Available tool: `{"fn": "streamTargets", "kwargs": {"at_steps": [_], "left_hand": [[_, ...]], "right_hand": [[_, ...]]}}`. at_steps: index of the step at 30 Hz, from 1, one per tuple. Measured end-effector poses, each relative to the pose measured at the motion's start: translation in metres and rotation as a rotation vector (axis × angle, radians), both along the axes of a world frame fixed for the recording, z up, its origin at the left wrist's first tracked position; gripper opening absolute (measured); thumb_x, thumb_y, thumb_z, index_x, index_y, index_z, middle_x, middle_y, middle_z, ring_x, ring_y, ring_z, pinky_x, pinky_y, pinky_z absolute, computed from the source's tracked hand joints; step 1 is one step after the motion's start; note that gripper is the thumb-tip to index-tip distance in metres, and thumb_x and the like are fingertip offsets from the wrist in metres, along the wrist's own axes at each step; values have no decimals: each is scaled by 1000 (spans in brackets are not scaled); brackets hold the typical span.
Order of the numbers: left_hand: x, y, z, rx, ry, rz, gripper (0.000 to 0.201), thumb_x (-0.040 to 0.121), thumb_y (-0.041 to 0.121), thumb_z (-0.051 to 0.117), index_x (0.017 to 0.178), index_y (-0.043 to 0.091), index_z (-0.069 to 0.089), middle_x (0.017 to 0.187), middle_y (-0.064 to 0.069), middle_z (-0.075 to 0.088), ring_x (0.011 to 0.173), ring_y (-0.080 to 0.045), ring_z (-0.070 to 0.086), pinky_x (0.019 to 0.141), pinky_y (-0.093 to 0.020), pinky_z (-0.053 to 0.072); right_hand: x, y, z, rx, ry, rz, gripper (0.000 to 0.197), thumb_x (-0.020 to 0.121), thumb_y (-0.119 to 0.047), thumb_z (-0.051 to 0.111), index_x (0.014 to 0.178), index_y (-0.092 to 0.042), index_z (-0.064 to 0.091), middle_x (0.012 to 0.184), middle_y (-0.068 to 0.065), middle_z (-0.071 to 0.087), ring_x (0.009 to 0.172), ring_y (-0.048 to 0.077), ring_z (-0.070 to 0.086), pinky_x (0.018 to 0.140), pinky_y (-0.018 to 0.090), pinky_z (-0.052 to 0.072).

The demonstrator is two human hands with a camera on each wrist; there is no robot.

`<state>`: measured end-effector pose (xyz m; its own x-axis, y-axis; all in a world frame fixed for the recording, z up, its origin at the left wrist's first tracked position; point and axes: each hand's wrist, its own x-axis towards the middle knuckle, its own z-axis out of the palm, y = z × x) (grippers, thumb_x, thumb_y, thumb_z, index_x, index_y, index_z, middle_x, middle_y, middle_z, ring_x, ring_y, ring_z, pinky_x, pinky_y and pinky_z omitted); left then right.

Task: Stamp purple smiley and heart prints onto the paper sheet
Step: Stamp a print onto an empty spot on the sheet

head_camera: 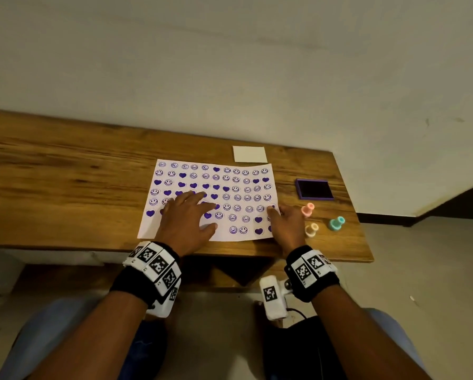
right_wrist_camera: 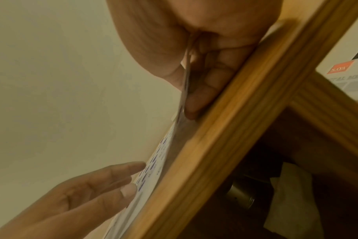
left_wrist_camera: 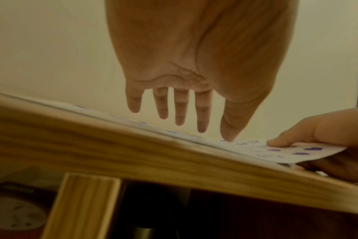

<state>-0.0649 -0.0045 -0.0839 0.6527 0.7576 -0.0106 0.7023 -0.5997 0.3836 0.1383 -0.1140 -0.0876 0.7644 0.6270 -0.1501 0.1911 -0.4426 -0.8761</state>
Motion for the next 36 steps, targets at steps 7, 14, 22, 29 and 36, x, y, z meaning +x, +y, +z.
{"fn": "streamTargets", "kwargs": {"at_steps": [7,14,22,29,36], "left_hand": [[3,-7,0,-32,47,-12,55,87,52,55,139,39,43,154,7,30,141,-20,24,115,-49,16],[3,-8,1,-37,67,-10,56,88,52,54,141,39,41,154,6,29,141,-21,24,115,-49,17],[3,-7,-1,-9,-32,7,52,85,46,62,134,32,52,146,1,42,136,-24,32,113,-51,21],[7,-11,2,-35,-415,-33,41,82,41,58,117,22,66,120,1,63,114,-22,56,96,-36,41],[20,-37,20,-229,-675,-82,50,83,34,72,130,26,57,115,13,62,98,2,62,81,-14,51]], "right_hand": [[12,-9,28,-187,-228,60,49,85,-60,55,113,-23,71,87,-2,76,81,16,72,82,37,58],[54,-45,90,-238,-508,-106,27,87,-44,68,103,-23,76,95,-2,76,89,18,68,86,31,49],[86,-71,63,-617,-451,-33,28,84,-33,74,111,-23,74,118,10,69,109,30,63,93,35,49],[68,-55,79,-125,-376,-18,22,81,-27,79,102,-20,77,99,4,75,89,18,70,85,35,56],[-20,-23,68,202,197,278,18,83,1,74,96,-11,74,93,22,74,77,25,70,68,29,59]]}}
